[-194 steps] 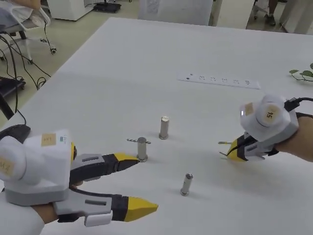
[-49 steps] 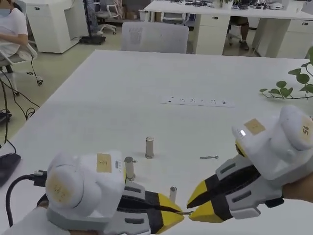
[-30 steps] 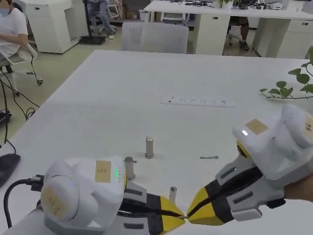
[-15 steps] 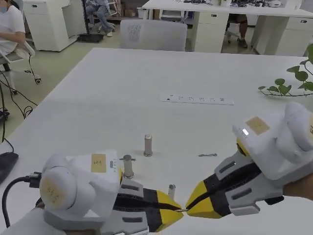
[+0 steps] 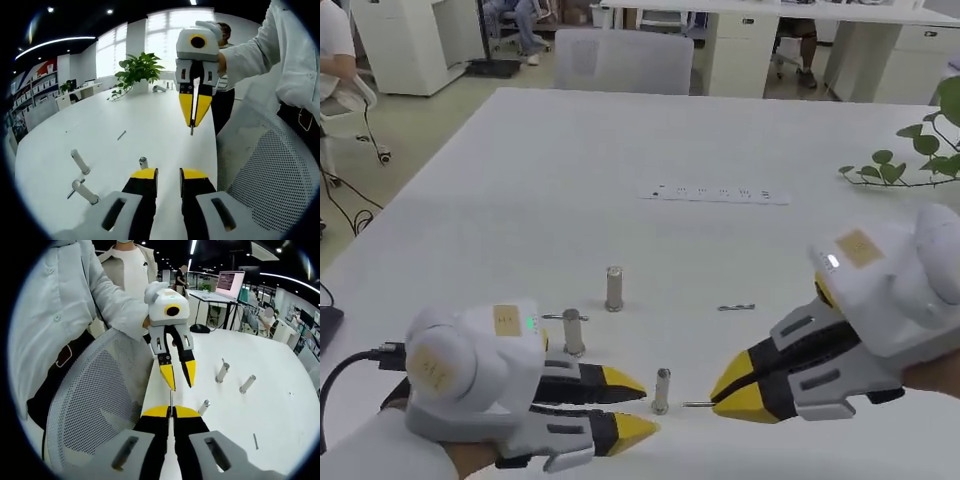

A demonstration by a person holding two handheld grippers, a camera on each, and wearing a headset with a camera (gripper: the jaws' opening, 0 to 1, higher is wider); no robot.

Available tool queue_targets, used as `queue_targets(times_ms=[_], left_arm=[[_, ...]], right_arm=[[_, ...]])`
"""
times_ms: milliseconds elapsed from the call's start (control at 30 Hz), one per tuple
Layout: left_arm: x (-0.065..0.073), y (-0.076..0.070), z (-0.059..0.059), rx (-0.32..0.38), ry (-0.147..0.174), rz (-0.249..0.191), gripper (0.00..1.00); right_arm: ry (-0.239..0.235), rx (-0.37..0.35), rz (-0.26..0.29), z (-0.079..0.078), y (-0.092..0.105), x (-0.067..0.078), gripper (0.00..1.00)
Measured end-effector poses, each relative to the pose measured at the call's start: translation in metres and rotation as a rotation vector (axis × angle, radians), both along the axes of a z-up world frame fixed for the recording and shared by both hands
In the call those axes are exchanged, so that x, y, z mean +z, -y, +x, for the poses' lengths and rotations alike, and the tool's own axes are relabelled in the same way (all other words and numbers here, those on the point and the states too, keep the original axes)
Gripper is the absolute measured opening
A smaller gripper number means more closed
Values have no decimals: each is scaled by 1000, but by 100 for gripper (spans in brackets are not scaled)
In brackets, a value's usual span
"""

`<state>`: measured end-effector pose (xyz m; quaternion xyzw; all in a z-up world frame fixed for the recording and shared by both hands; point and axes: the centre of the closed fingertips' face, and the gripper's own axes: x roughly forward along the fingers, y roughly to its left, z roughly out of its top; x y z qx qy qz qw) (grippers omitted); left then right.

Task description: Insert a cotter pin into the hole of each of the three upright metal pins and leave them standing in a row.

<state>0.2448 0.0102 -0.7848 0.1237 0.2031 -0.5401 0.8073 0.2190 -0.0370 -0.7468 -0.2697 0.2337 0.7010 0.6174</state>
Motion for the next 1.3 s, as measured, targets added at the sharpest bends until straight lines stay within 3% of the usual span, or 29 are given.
queue_targets(times_ms=[100,233,333,567,767,833,1133,1300], left_arm=[[-7,-5,8,7,1,1,18],[-23,-10,20,-11,15,52,22],[-30,-10,28,-15,15,66,23],[-43,1,33,-19,23,86,22],[-50,10,35,-32,19,68,20],[-51,16,35,-40,-13,38,19],[-57,21,44,-41,13,39,17],[-60,24,47,-41,3,33,17]], right_arm=[[-5,-13,1,0,3,0,4],[-8,-31,-12,2,9,-4,4],[-3,-58,-18,6,12,-5,4],[1,-114,-25,17,19,-11,4],[-9,-136,-33,20,24,-18,4],[-15,-146,-37,20,25,-21,4],[-28,-167,-50,21,27,-29,4],[-20,-182,-63,28,25,-34,4]])
